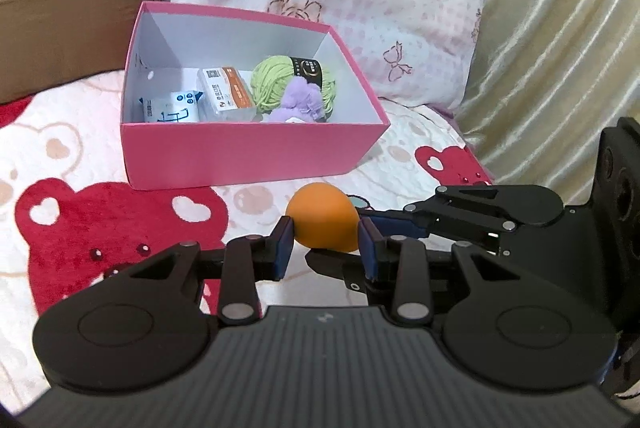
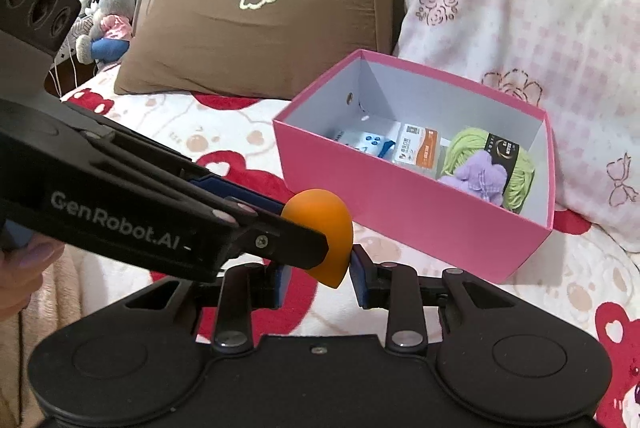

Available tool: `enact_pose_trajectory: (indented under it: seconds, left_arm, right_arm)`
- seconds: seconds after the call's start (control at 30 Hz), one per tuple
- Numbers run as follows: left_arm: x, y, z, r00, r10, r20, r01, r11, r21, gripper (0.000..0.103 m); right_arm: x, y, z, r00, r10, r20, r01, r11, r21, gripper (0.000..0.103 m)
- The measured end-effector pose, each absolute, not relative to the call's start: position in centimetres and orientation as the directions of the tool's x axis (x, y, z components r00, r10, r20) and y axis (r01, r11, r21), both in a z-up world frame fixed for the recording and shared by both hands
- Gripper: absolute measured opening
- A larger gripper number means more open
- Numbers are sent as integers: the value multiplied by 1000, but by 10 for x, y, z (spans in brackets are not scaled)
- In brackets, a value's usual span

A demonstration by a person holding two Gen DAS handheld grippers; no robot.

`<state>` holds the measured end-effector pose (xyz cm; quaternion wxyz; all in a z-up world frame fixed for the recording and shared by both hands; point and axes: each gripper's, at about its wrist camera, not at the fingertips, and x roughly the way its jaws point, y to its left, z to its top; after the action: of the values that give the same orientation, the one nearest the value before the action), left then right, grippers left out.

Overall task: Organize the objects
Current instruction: 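Lift the sponge with the left gripper and carry it over the pink box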

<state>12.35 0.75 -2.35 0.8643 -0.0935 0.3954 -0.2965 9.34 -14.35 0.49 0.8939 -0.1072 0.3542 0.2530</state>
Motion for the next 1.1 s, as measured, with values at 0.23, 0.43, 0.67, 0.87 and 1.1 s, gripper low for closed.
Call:
enact_pose_trajectory:
  seconds: [0.23, 0.43, 0.67, 0.87, 1.1]
  left_arm:
    - [110, 9, -1, 534, -568, -626, 446, 818, -362, 33]
    - [113, 10, 30, 573, -540, -617, 435, 838, -329, 34]
    - [141, 15, 64, 613, -527, -588, 425, 848, -317, 34]
    - [171, 14, 82, 658, -491, -571, 409, 870, -276, 33]
    - [217, 12, 87, 665, -473, -578, 371, 881, -295, 34]
  right_arm:
    - [74, -136, 23, 652, 358, -668, -517, 855, -47, 36]
    - [73, -129, 46, 686, 348, -639, -510, 856, -81, 36]
    - [95, -124, 77, 727, 362, -584, -500, 862, -89, 36]
    - [136, -128, 92, 713, 404, -573, -523, 851, -50, 36]
    - [182, -125, 108, 678, 441, -588, -586, 808, -69, 36]
